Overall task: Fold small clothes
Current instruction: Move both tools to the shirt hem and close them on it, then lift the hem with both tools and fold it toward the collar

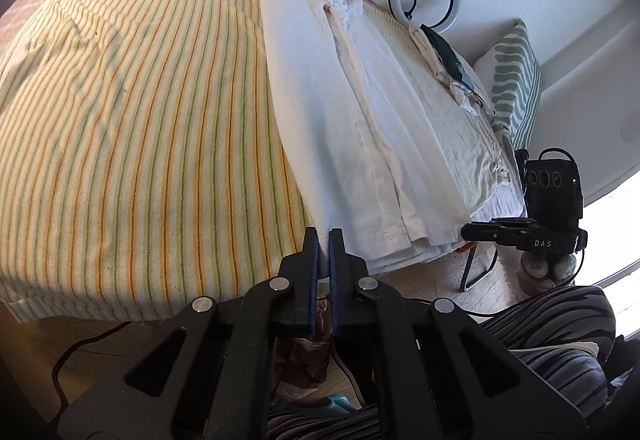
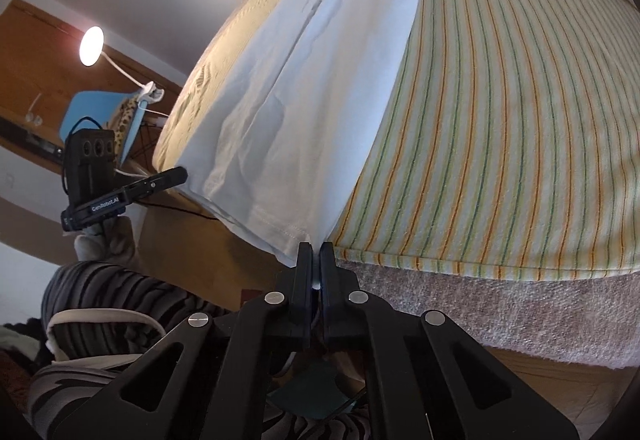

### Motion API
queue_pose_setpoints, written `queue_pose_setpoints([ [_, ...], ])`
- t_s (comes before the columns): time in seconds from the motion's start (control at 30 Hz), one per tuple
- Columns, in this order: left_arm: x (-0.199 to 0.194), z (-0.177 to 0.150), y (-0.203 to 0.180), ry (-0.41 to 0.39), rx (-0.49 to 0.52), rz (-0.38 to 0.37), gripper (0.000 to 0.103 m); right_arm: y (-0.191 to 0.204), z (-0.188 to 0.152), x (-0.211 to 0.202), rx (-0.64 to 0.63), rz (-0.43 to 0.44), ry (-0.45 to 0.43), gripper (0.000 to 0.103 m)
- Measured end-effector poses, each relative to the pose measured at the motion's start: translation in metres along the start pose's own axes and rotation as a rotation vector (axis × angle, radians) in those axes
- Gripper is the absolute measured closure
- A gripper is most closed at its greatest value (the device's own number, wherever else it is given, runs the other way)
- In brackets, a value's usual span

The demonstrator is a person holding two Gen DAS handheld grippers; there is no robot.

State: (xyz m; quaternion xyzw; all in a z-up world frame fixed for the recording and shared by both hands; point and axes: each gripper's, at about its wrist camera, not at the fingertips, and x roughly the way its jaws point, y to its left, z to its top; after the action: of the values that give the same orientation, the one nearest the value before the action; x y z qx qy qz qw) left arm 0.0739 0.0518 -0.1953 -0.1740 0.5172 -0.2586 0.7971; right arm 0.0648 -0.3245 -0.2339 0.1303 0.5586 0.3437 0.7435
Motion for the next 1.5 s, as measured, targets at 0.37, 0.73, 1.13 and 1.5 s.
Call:
queue_pose_setpoints([
  [0.37,-0.009,0.029,-0.010,-0.042,0.014,-0.020,0.101,-0.003,0.031,-0.022,0.016,0.050,-0.072,0.101],
  [0.73,0.000,0.096,-0.010,-0.109,0.020,0.000,0.101,-0.020,0.089,-0.033,0.056,0.031,-0.154,0.101],
  [1.13,0.046,0.146,0.016,-0.083,0.006,0.057,0.101,-0.050,0.144,0.000,0.128,-0.017,-0.121,0.101],
  [1.5,0.059,0.152,0.025,-0.067,-0.016,0.067,0.087,-0.056,0.157,-0.010,0.120,-0.028,-0.147,0.071],
])
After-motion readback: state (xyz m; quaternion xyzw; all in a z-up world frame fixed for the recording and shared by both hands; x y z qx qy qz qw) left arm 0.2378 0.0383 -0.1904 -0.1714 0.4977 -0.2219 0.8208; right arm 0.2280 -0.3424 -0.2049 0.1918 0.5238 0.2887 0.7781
